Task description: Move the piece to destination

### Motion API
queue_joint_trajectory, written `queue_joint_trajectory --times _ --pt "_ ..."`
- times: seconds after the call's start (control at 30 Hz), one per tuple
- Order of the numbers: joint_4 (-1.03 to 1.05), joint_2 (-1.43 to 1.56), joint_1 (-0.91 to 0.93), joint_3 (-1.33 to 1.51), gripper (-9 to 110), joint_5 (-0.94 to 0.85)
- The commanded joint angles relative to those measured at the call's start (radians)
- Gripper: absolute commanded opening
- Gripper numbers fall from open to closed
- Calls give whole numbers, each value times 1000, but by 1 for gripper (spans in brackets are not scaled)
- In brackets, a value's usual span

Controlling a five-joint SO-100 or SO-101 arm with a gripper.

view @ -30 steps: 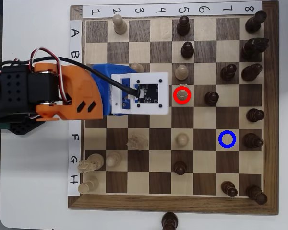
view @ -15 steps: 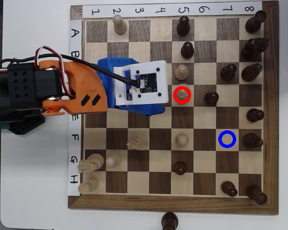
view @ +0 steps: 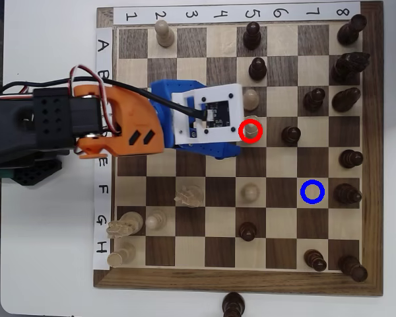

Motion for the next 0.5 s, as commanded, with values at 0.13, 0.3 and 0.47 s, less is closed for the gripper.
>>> queue_joint_trajectory --times 0.13,0.3,0.47 --pt "-124 -72 -41 -34 23 198" --pt "-135 -110 -49 -51 23 201" --pt "-144 -152 -48 -78 22 196"
